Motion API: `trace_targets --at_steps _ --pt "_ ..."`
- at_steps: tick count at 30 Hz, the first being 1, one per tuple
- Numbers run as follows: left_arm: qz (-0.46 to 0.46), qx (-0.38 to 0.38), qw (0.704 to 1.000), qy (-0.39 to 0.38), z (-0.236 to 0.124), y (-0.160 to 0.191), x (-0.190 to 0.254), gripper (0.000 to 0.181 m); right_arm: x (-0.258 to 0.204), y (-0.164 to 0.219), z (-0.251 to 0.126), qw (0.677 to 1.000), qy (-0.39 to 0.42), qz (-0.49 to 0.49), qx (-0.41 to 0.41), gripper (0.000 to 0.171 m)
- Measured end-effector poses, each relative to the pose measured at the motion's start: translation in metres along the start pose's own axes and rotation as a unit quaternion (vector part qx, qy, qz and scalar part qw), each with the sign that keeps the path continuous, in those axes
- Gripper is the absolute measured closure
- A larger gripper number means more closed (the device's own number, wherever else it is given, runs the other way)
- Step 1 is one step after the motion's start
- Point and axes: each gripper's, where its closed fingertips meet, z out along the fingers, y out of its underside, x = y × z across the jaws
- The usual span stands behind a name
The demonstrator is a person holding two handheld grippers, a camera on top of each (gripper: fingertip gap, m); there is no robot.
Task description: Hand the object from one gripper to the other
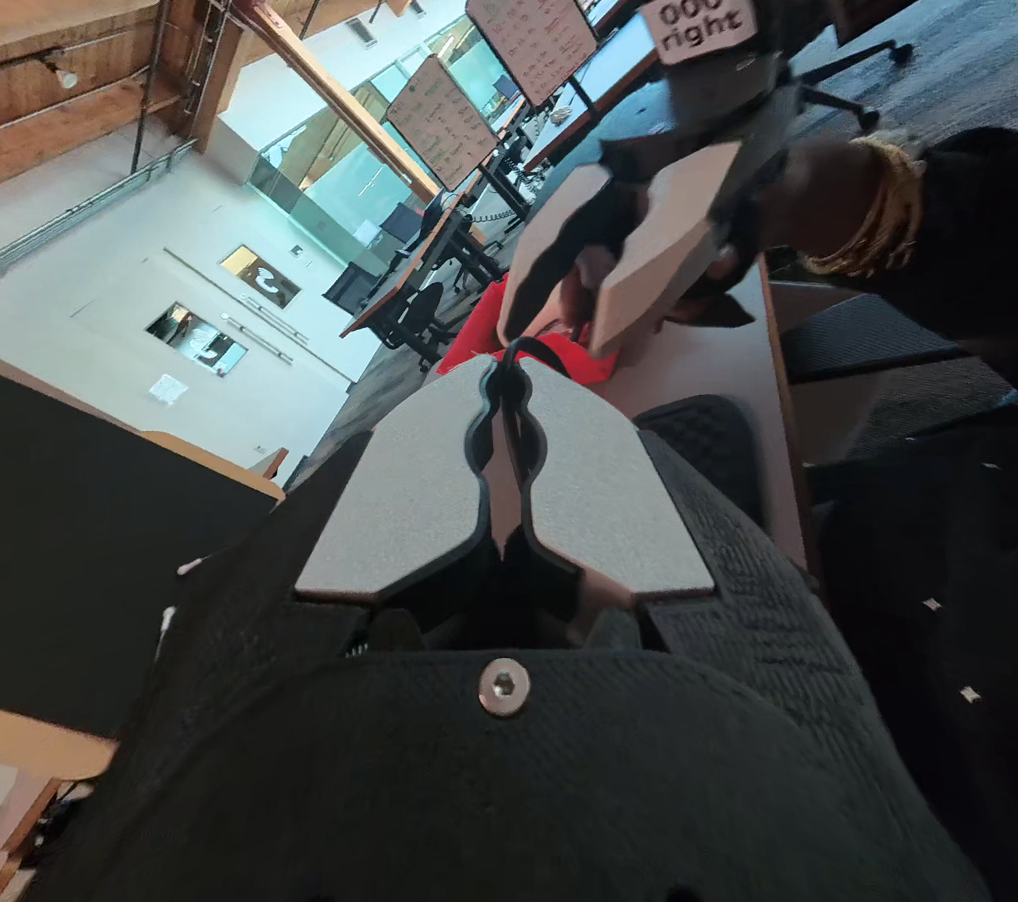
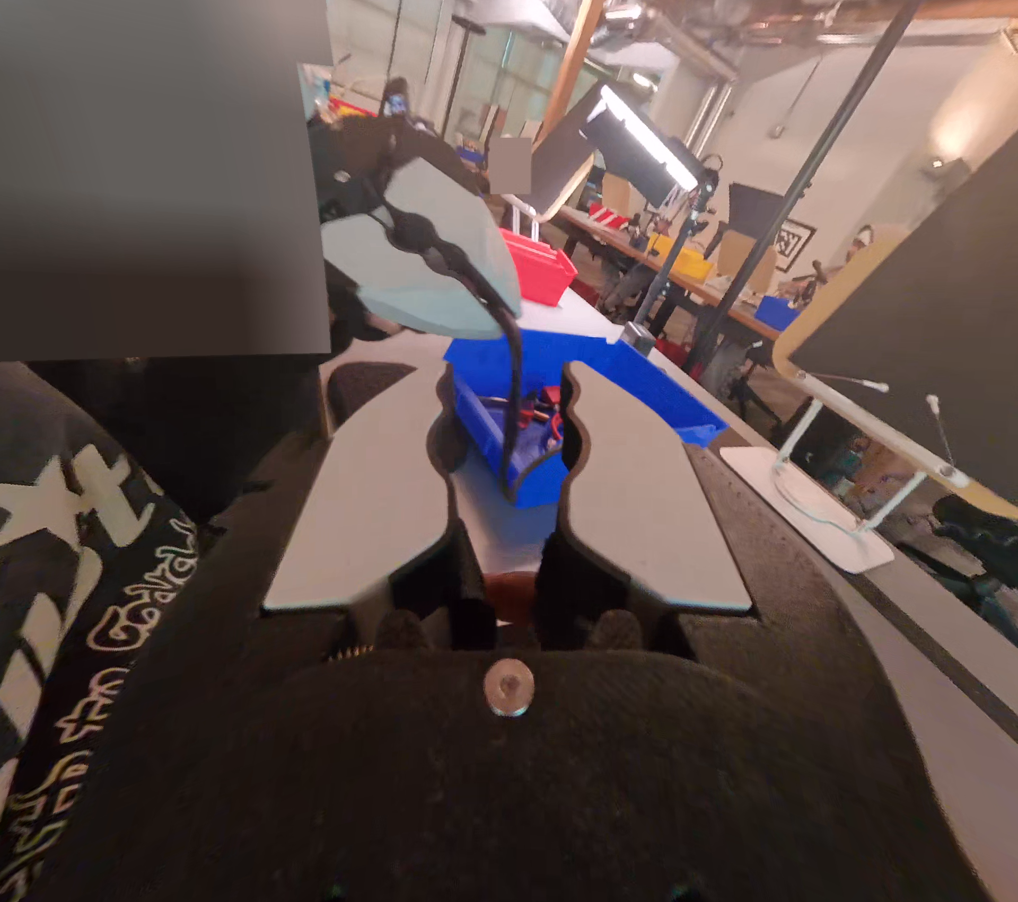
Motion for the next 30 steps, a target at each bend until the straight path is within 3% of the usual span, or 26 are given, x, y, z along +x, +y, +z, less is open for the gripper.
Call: trace_targets --at_steps 1,4,6,9,11,14,17,20,22,25,30 --pt "0.0 0.006 1.0 0.011 -0.001 -0.001 0.004 0.178 0.001 0.005 0.003 1.0 0.002 -0.005 -0.01 0.14" --pt "-0.008 0.034 0.999 0.021 -0.003 -0.007 0.009 0.178 -0.006 0.012 0.007 0.999 -0.026 -0.013 -0.02 0.166" --pt "-0.021 0.066 0.997 0.019 -0.006 -0.013 0.009 0.172 -0.008 0.009 0.007 0.999 -0.034 -0.003 -0.012 0.167" --pt "-0.059 0.089 0.994 0.011 -0.008 -0.011 -0.002 0.135 -0.001 -0.006 -0.001 0.999 -0.025 0.022 0.036 0.167" --pt "-0.087 0.076 0.993 0.025 -0.004 0.003 -0.004 0.128 0.002 -0.016 -0.006 0.997 -0.024 0.039 0.068 0.167" --pt "-0.099 0.026 0.991 0.087 0.012 0.03 0.015 0.133 -0.001 -0.02 -0.007 0.995 -0.032 0.042 0.083 0.167" --pt "-0.049 0.004 0.995 0.084 0.028 0.04 0.025 0.175 -0.012 -0.021 -0.002 0.994 -0.053 0.039 0.082 0.167" --pt "-0.043 0.014 0.995 0.084 0.029 0.034 0.027 0.177 -0.02 -0.025 -0.003 0.994 -0.062 0.013 0.094 0.162" --pt "-0.057 0.04 0.995 0.071 0.024 0.026 0.02 0.177 -0.021 -0.026 -0.004 0.992 -0.065 0.002 0.104 0.141" --pt "-0.079 0.083 0.991 0.075 0.013 0.013 0.014 0.178 -0.021 -0.015 -0.001 0.993 -0.078 -0.021 0.087 0.126" --pt "-0.108 0.136 0.978 0.112 0.002 -0.008 0.022 0.178 -0.022 0.024 0.021 0.993 -0.081 -0.078 0.022 0.13"
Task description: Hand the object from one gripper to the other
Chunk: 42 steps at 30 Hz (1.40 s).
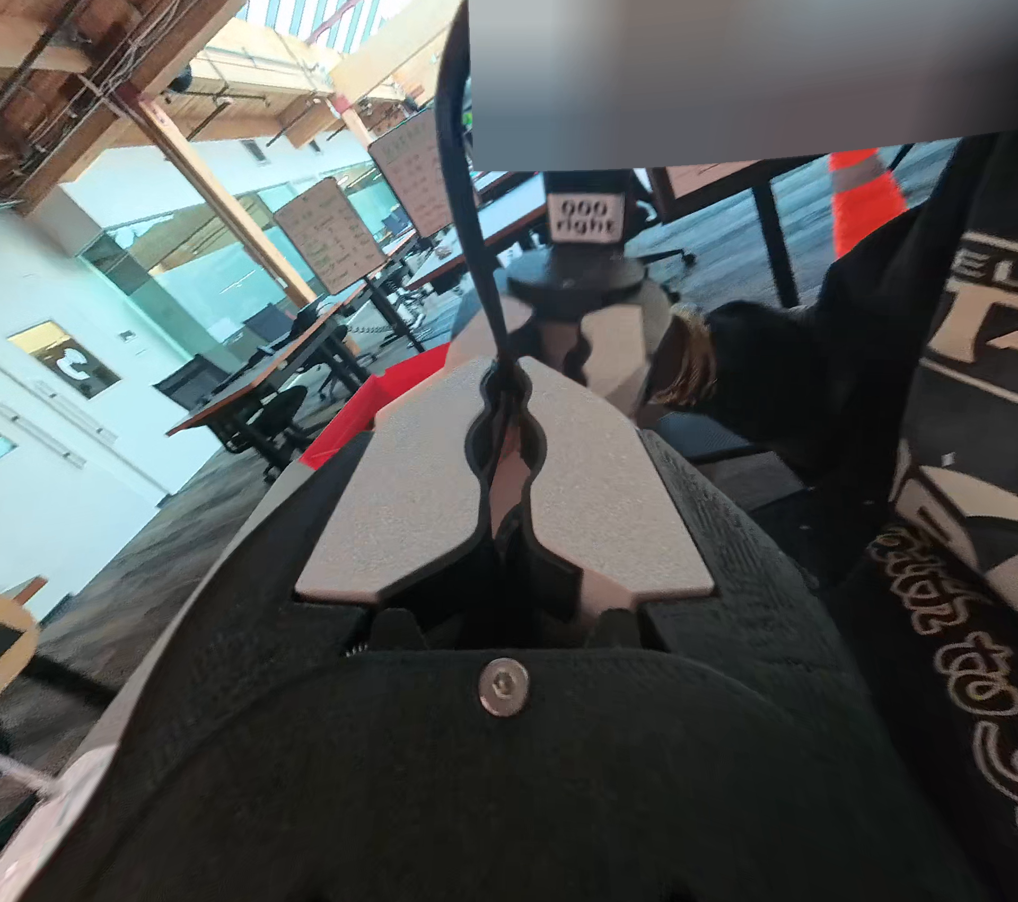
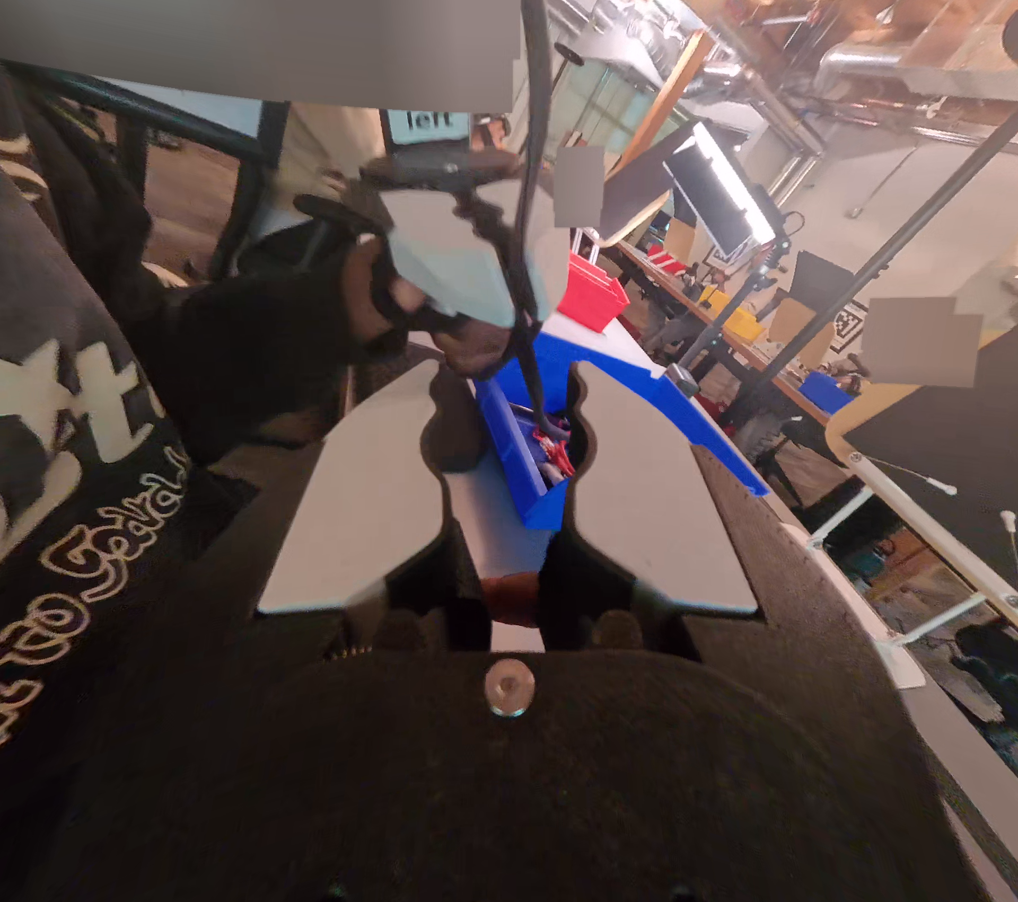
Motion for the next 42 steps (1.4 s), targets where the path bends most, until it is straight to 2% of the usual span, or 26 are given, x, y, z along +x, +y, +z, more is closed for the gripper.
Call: trace_targets --at_steps 1,3,6,8,11,13,16,18,20,23,26,30,33,36,38,40,42 --pt "-0.006 0.003 1.0 0.009 0.001 -0.001 0.003 0.178 0.0 0.004 0.005 1.0 0.006 0.001 -0.001 0.137" --pt "-0.018 0.0 1.0 0.01 0.003 0.0 0.004 0.178 0.0 0.008 0.013 1.0 0.01 0.011 0.002 0.164" --pt "-0.039 -0.004 0.999 -0.011 -0.001 0.005 -0.008 0.175 0.004 0.013 0.011 0.998 0.002 0.057 -0.016 0.165" --pt "-0.051 -0.015 0.999 0.007 -0.006 0.014 -0.009 0.153 0.012 0.005 0.003 0.995 0.002 0.093 0.017 0.165" --pt "-0.036 -0.102 0.994 0.005 -0.01 0.054 -0.016 0.142 0.024 -0.005 -0.009 0.985 0.003 0.157 0.065 0.165" --pt "-0.017 -0.148 0.989 -0.006 -0.007 0.075 -0.02 0.146 0.028 -0.01 -0.014 0.979 0.0 0.185 0.083 0.165" --pt "-0.022 -0.16 0.987 0.006 0.001 0.084 -0.015 0.177 0.035 -0.013 -0.019 0.968 0.004 0.231 0.102 0.165" --pt "-0.059 -0.149 0.987 0.019 0.005 0.08 -0.01 0.177 0.049 -0.011 -0.021 0.953 0.035 0.277 0.12 0.165" --pt "-0.115 -0.122 0.986 0.017 0.007 0.071 -0.012 0.177 0.057 -0.009 -0.023 0.937 0.047 0.315 0.145 0.158" --pt "-0.195 -0.055 0.979 0.01 0.003 0.052 -0.023 0.178 0.049 -0.009 -0.019 0.928 -0.002 0.337 0.16 0.127" --pt "-0.229 -0.013 0.973 -0.004 -0.005 0.039 -0.032 0.178 0.039 -0.002 -0.009 0.934 -0.034 0.322 0.152 0.119" --pt "-0.253 0.015 0.967 -0.003 -0.006 0.028 -0.033 0.177 0.021 0.027 0.02 0.953 -0.041 0.285 0.094 0.13" --pt "-0.268 0.012 0.963 -0.007 -0.004 0.028 -0.031 0.178 0.017 0.033 0.035 0.957 -0.022 0.272 0.094 0.136" --pt "-0.28 0.022 0.959 -0.018 -0.006 0.027 -0.037 0.178 0.033 0.031 0.03 0.964 0.048 0.239 0.103 0.132" --pt "-0.291 0.027 0.956 -0.028 -0.01 0.027 -0.043 0.178 0.043 0.026 0.019 0.972 0.088 0.189 0.107 0.137" --pt "-0.3 0.036 0.953 -0.028 -0.013 0.027 -0.045 0.178 0.043 0.017 0.012 0.978 0.101 0.142 0.116 0.145" --pt "-0.309 0.041 0.95 -0.022 -0.012 0.026 -0.045 0.178 0.032 0.014 0.018 0.982 0.079 0.13 0.108 0.146"
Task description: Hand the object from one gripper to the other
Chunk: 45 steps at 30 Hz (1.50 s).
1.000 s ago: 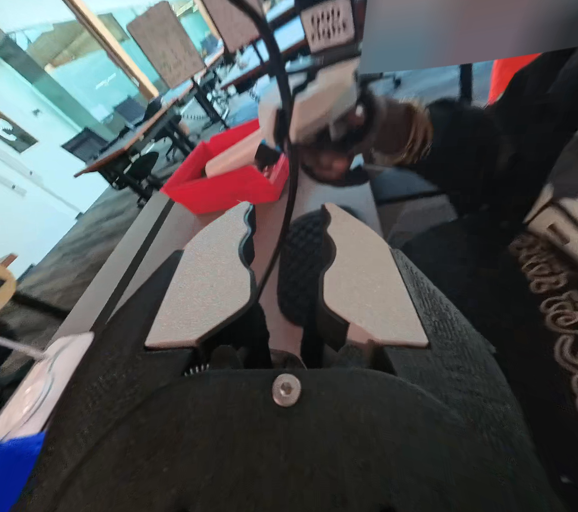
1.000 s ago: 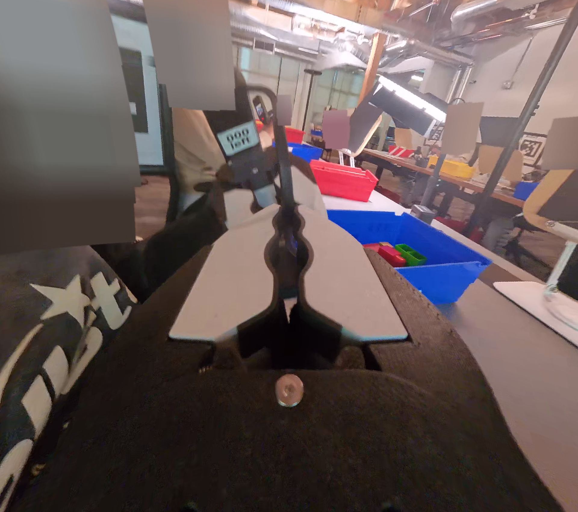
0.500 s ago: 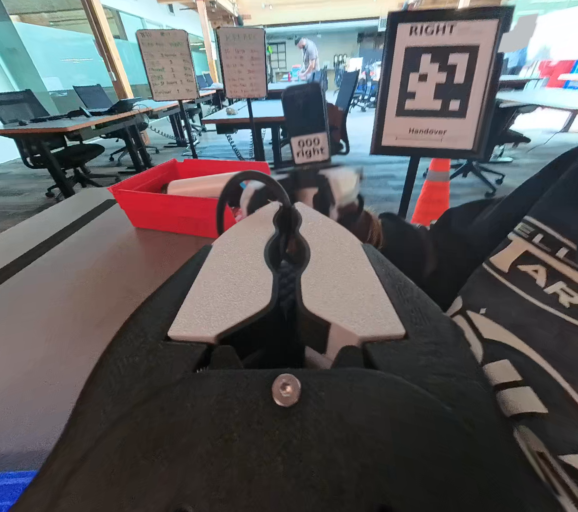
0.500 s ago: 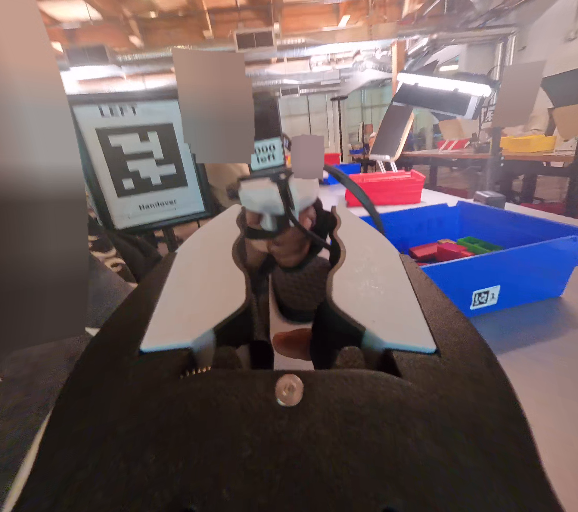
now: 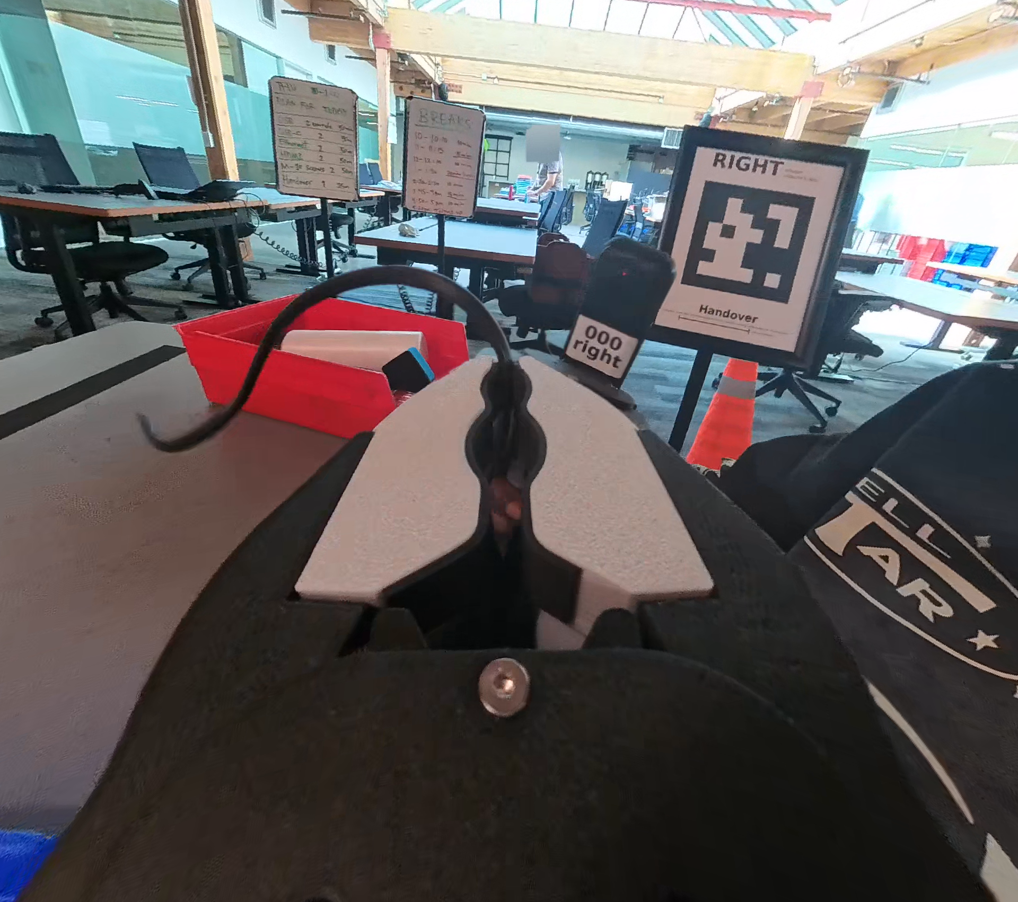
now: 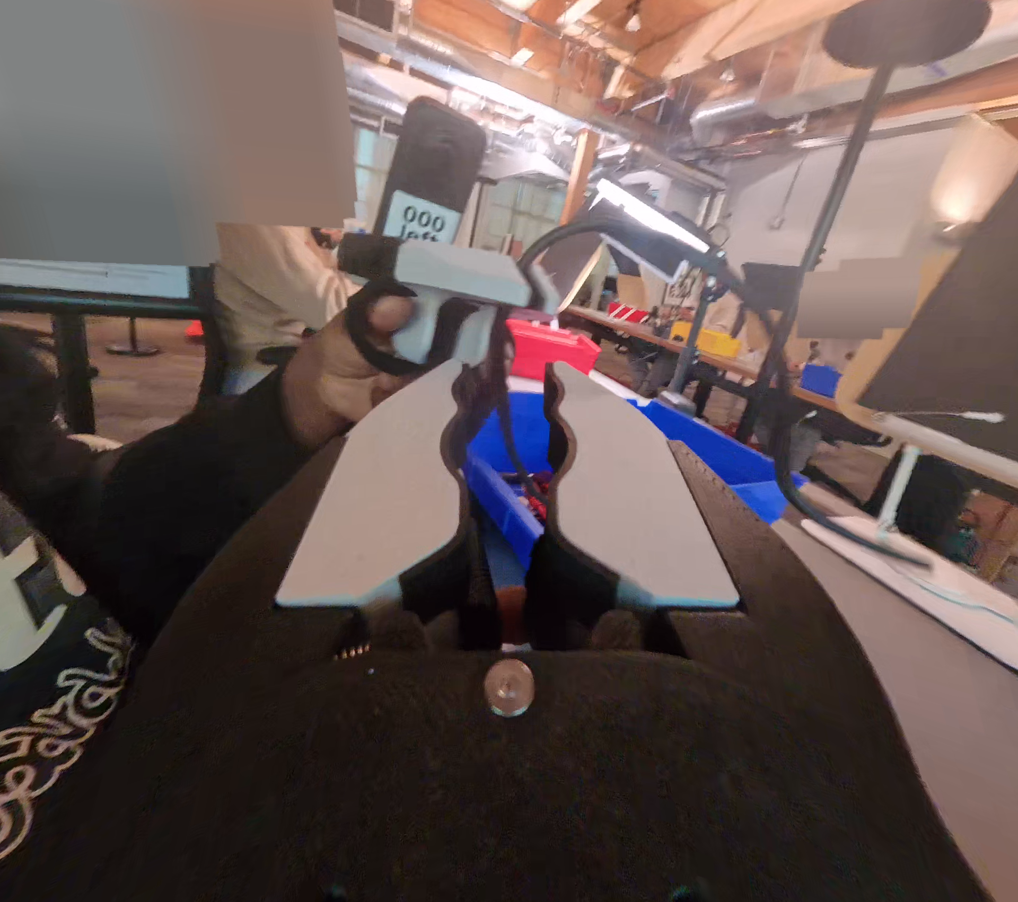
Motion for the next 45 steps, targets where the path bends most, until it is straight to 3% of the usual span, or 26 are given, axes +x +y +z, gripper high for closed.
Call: trace_targets --at_steps 3,4,6,9,13,17,19,23,26,29,33,35,38,41,45 --pt "-0.005 -0.011 1.0 0.011 0.005 0.005 0.005 0.178 -0.008 0.022 0.012 0.999 -0.012 0.012 -0.051 0.139" --pt "-0.005 -0.015 1.0 0.014 0.006 0.007 0.006 0.179 -0.01 0.027 0.015 0.998 -0.016 0.015 -0.053 0.142" --pt "-0.001 -0.023 1.0 0.009 0.007 0.009 0.004 0.178 -0.008 0.03 0.017 0.998 -0.013 0.034 -0.045 0.165" --pt "0.019 -0.029 0.999 -0.018 -0.003 0.007 -0.007 0.171 -0.003 0.029 0.012 0.995 -0.025 0.086 -0.047 0.165" --pt "0.092 -0.15 0.982 -0.068 -0.025 0.034 -0.029 0.153 0.011 0.012 0.0 0.989 -0.025 0.146 -0.011 0.165" --pt "0.15 -0.231 0.958 -0.086 -0.032 0.06 -0.041 0.161 0.017 -0.001 -0.008 0.984 -0.033 0.175 0.015 0.165" --pt "0.164 -0.229 0.956 -0.085 -0.028 0.06 -0.04 0.174 0.019 -0.006 -0.01 0.984 -0.031 0.175 0.019 0.165" --pt "0.155 -0.199 0.964 -0.085 -0.02 0.052 -0.036 0.176 0.021 -0.014 -0.013 0.982 -0.026 0.182 0.047 0.164" --pt "0.1 -0.131 0.984 -0.067 -0.016 0.033 -0.028 0.177 0.019 -0.005 -0.01 0.983 -0.031 0.177 0.028 0.143" --pt "0.062 -0.09 0.992 -0.056 -0.013 0.022 -0.022 0.177 0.01 0.014 0.0 0.987 -0.036 0.154 -0.012 0.141" --pt "0.037 -0.084 0.996 -0.018 -0.004 0.022 -0.005 0.177 0.001 0.034 0.014 0.992 -0.025 0.12 -0.04 0.145" --pt "0.046 -0.084 0.995 -0.024 -0.003 0.022 -0.006 0.177 -0.006 0.036 0.016 0.992 -0.041 0.115 -0.043 0.167" --pt "0.072 -0.081 0.994 -0.032 -0.012 0.018 -0.011 0.173 -0.002 0.032 0.01 0.989 -0.045 0.133 -0.055 0.167" --pt "0.104 -0.156 0.981 -0.051 -0.026 0.038 -0.026 0.153 0.007 0.017 0.002 0.985 -0.043 0.163 -0.03 0.167" --pt "0.141 -0.256 0.953 -0.076 -0.034 0.073 -0.047 0.159 0.008 0.004 -0.005 0.982 -0.054 0.183 -0.015 0.167"
